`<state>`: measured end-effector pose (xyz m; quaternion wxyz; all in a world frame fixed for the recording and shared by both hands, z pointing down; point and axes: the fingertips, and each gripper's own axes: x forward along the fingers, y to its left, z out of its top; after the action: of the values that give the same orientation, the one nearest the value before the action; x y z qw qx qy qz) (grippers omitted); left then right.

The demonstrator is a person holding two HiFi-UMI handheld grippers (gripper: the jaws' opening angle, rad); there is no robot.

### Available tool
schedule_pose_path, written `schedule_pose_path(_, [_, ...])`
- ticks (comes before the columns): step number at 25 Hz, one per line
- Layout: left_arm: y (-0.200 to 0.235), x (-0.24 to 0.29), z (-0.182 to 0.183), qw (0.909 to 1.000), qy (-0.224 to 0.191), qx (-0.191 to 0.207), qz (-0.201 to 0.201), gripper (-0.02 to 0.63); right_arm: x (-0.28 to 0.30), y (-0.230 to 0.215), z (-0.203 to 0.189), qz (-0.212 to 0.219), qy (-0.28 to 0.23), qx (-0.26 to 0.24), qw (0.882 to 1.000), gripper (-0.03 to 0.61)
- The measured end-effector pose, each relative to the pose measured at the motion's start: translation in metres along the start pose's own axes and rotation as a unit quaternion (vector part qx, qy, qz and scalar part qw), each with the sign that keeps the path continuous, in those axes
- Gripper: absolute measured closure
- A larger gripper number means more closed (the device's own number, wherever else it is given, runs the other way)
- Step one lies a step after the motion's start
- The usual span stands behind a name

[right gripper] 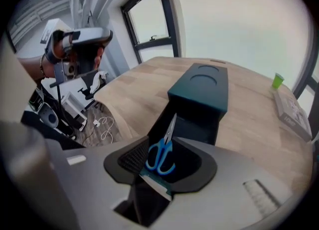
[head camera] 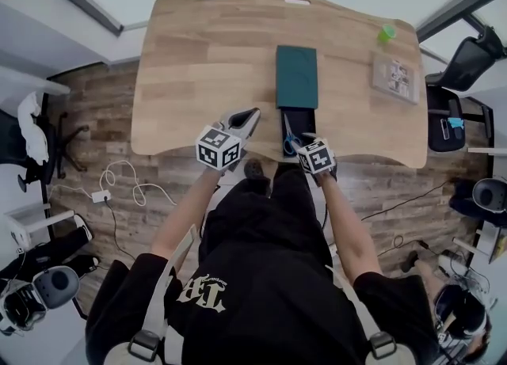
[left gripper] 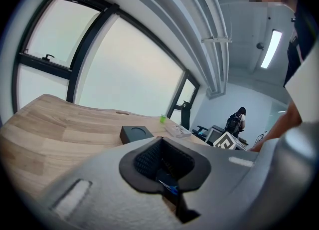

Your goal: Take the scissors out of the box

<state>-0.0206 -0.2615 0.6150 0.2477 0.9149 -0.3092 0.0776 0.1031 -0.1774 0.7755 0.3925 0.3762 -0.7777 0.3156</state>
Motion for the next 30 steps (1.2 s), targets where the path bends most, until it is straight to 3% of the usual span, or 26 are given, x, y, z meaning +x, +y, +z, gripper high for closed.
schedule_pose_path(3, [0.004, -0.001, -0.006, 1.0, 0.004, -0.005, 0.003, 0.614, 0.013, 0.0, -0.015, -0.002, 0.047, -0.011, 0.999, 0.428])
schedule_pose_path(17, [0.021, -0.007, -0.015, 0.9996, 0.013, -0.022, 0.012, 0.614, 0.048, 0.011, -0.04, 0.039, 0.167, -0.009, 0.985, 0.434])
schedule_pose_path(21, [0.026, -0.006, -0.013, 0.9995, 0.014, -0.025, 0.014, 0.614, 0.054, 0.002, -0.051, 0.025, 0.201, -0.019, 0.979, 0.433])
schedule_pose_path(30, [0.033, -0.005, -0.016, 0.9993, 0.018, -0.03, 0.015, 0.614, 0.057, -0.002, -0.053, 0.009, 0.214, -0.021, 0.977, 0.466])
